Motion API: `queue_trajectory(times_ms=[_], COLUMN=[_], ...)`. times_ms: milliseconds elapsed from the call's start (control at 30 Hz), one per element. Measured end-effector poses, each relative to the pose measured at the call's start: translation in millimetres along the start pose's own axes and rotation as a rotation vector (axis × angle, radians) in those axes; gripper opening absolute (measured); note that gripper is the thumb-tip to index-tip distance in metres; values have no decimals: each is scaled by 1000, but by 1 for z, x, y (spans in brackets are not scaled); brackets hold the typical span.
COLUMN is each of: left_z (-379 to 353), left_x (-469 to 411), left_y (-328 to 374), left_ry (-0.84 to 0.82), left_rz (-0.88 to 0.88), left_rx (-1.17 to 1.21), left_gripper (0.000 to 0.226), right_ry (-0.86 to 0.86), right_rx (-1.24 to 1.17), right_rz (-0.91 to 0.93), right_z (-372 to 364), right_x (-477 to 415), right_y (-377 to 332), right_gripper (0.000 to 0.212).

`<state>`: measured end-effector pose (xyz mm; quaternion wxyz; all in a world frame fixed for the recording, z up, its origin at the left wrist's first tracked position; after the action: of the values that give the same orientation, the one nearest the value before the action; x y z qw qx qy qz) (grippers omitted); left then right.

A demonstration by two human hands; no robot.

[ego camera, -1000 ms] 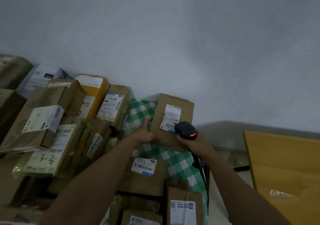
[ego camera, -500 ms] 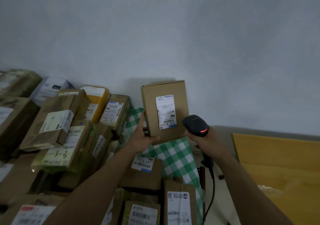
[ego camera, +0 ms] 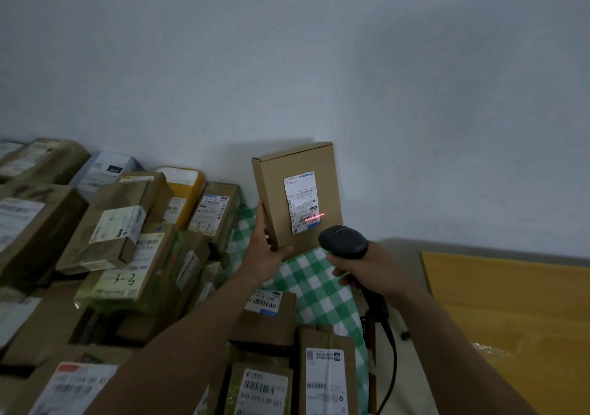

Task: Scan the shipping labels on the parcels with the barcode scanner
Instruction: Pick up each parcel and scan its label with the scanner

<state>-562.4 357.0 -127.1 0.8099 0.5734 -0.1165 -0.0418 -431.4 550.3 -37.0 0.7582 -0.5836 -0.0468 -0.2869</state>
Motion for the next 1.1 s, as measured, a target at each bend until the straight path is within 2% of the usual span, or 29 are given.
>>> queue_trajectory(times_ms=[500, 700, 1100], left_z=[5, 15, 39], left_x=[2, 0, -19], left_y=[0, -8, -33], left_ry=[-2, -20, -125], left_rz=[13, 79, 237], left_rx=[-40, -77, -257], left_gripper=[123, 121, 55], right_ry=[-30, -23, -39], right_rx=[-47, -62, -29], right_rz=[-13, -3, -19], right_z=[-2, -5, -16], right_x=[-2, -9, -28], right_y=[1, 7, 18], right_gripper=[27, 32, 23])
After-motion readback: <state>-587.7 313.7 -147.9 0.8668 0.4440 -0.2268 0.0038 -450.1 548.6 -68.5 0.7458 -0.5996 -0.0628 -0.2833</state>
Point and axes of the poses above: each hand's wrist, its own x-axis away from the middle knuckle, its own z-axis out of the back of the hand, y = z × x, the point moved 1 cm from there along -x, towards the middle knuckle, and after that the axes turned 9 degrees about y, right-handed, at the moved point
